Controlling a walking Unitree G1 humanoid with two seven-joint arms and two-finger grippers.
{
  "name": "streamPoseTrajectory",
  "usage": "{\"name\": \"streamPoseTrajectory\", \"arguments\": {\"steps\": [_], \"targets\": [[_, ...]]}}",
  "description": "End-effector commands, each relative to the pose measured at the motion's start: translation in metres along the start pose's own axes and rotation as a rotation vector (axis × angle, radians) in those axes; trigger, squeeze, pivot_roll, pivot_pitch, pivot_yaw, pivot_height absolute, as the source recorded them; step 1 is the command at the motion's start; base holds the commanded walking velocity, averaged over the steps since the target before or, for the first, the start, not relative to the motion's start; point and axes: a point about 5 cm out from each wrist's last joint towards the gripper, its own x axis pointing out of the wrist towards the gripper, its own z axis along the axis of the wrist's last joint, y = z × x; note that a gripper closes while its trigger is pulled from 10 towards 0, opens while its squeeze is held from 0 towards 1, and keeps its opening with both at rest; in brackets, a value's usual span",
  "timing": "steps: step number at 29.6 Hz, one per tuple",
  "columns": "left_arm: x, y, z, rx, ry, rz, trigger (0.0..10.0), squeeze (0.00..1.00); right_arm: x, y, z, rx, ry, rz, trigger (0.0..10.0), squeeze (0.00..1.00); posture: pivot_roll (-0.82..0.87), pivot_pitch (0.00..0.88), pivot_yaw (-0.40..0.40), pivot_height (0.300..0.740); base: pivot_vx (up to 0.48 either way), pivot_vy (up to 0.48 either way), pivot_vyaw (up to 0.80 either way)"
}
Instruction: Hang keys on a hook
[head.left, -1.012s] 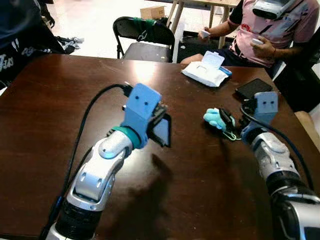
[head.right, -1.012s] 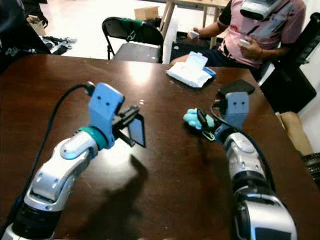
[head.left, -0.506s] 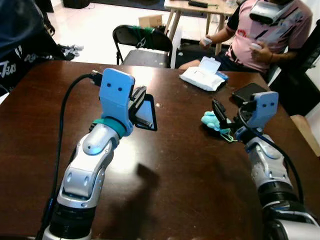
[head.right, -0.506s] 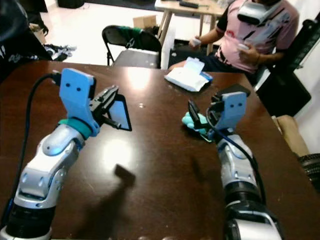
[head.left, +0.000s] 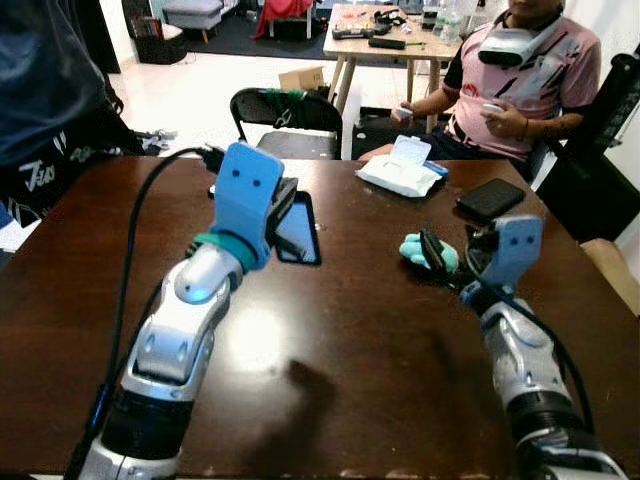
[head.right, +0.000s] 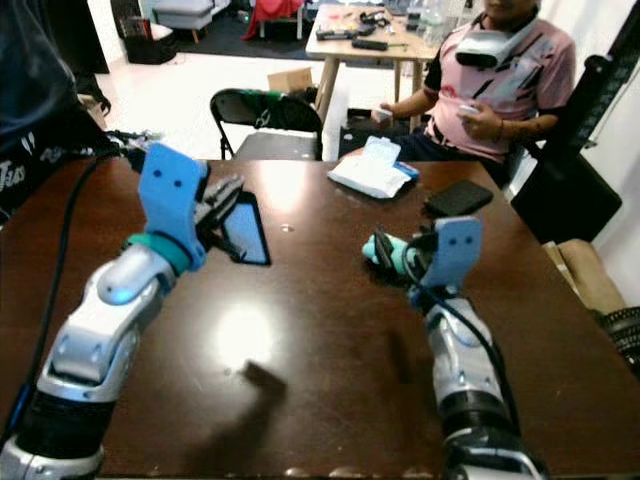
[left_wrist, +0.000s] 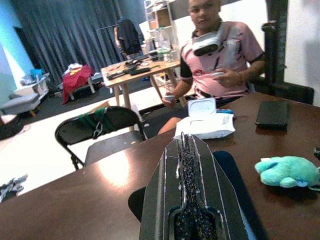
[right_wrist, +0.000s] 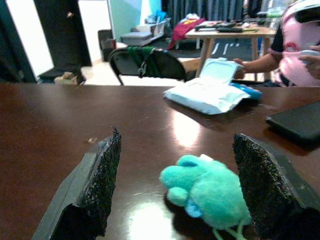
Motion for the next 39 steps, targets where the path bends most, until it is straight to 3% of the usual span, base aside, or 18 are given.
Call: {"name": "streamPoseTrajectory", "arguments": {"steps": [1,12,35,39], "targets": [[0.0007,-0.0001,-0.0016,0.018,0.004,-0.009,10.0,0.0,0.0006,0.0008,0.0012,-0.001,-0.013,-0.002,10.0,0.0,0.04,0.0,0.146,0.74,0.0,0.0,0.0],[0.0006,0.0009,-0.0034,0.037,0.019,-0.034,10.0,0.0,0.0022,0.0078,0.0012,0.004,-0.029,0.001,10.0,0.0,0.06,0.0,0.172,0.74,0.0,0.0,0.0],[0.0005,-0.0045,-0.0076,0.011,0.03,-0.022,10.0,0.0,0.0073,0.0058,0.0067,0.015,-0.02,-0.001,10.0,0.0,0.06,0.009,0.136,0.74,0.0,0.0,-0.8],[0.0002,-0.0039,-0.0082,0.017,0.031,-0.017,10.0,0.0,0.0079,0.0085,0.0077,-0.021,-0.027,0.001,10.0,0.0,0.06,0.011,0.138,0.74,0.0,0.0,0.0]]}}
